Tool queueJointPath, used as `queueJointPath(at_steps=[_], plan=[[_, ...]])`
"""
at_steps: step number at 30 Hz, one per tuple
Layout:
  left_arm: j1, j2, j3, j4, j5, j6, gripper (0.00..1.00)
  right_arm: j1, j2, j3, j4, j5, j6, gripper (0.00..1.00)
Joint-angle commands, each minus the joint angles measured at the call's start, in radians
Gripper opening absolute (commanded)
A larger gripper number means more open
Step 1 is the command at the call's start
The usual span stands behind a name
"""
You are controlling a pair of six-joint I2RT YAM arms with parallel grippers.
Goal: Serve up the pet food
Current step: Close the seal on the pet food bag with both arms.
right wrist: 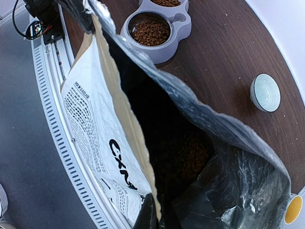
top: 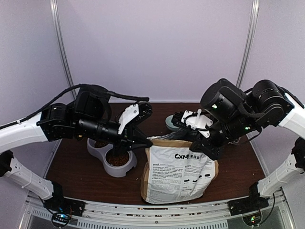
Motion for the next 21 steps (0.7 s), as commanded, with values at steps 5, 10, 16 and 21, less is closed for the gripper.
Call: queueJointPath(at_steps=[5, 10, 16, 21], plan=[[0.067, -0.080, -0.069, 0.250, -0.038, -0.150, 0.00, -0.072, -0.140, -0.135, 0.235, -0.056, 0.014, 0.01], [0.069, -0.115, -0.129, 0.290, -0.021, -0.181, 0.00, -0.075, -0.135, -0.041, 0.244, -0.220, 0.015, 0.50], [0.069, -0.149, -0.175, 0.343, -0.001, -0.187, 0.00, -0.075, -0.071, 0.087, 0.216, -0.295, 0.001, 0.80], [0.069, -0.164, -0.192, 0.347, 0.016, -0.190, 0.00, -0.075, 0.017, 0.143, 0.185, -0.219, -0.033, 0.93]])
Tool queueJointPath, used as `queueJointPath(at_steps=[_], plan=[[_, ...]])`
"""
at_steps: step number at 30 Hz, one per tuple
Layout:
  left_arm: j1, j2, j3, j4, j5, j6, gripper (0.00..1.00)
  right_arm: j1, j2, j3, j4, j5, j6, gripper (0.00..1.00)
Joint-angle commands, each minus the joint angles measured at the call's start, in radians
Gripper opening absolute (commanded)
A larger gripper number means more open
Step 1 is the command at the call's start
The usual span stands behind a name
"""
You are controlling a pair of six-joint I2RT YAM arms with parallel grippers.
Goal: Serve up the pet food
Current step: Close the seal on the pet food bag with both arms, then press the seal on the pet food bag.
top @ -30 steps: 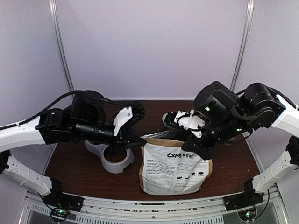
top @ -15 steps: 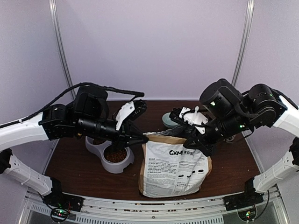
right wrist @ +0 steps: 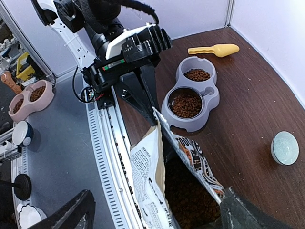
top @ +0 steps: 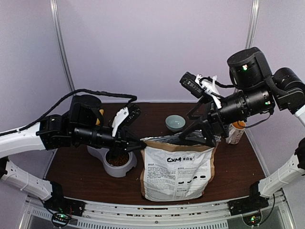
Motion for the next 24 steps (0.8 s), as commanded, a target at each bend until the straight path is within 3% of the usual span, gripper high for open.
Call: queueJointPath(at_steps=[1, 10, 18, 22, 24], plan=[[0.015, -0.065, 0.007, 0.180, 0.015, -0.023, 0.00, -0.002, 0.099, 0.034, -0.022, 0.050, -0.043, 0.93], [0.015, -0.096, -0.026, 0.202, 0.024, -0.020, 0.00, -0.002, 0.220, 0.052, -0.026, 0.137, -0.169, 0.94], [0.015, -0.112, -0.030, 0.207, -0.006, -0.002, 0.00, 0.028, 0.230, -0.024, -0.065, 0.010, -0.230, 0.91], [0.015, -0.126, -0.050, 0.233, -0.017, 0.007, 0.00, 0.049, 0.219, -0.072, -0.067, 0.017, -0.225, 0.84], [0.015, -0.131, -0.064, 0.255, -0.016, 0.008, 0.00, 0.050, 0.209, -0.092, -0.054, 0.051, -0.213, 0.72]])
